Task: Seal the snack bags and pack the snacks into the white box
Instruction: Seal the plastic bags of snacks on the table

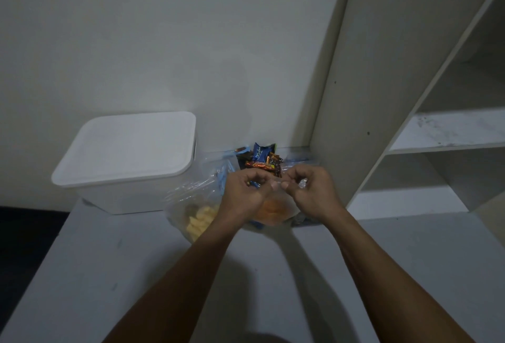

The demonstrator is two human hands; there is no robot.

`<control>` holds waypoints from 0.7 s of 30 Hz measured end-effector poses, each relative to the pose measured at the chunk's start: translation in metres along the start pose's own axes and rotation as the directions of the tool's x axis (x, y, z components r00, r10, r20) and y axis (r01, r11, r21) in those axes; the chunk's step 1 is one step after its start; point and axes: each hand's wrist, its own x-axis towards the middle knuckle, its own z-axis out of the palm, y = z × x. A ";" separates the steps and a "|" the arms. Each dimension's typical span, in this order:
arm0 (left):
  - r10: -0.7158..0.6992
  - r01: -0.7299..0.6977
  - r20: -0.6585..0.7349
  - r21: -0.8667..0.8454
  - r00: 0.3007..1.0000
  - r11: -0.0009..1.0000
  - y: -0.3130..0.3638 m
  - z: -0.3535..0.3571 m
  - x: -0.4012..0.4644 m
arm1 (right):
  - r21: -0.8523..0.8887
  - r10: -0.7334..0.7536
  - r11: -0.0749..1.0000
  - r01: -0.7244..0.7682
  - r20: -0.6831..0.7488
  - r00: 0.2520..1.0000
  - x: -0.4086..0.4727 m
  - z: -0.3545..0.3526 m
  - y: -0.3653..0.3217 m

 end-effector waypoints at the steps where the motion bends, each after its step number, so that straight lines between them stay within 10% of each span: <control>1: 0.001 -0.001 0.007 0.015 1.000 1.000 -0.001 0.000 0.000 | 0.012 0.000 1.000 0.000 0.015 1.000 0.000 0.000 0.001; 21: -0.071 0.071 -0.053 0.011 0.996 0.997 -0.006 -0.005 0.005 | 0.106 0.091 0.990 -0.094 0.032 0.995 -0.003 -0.015 0.006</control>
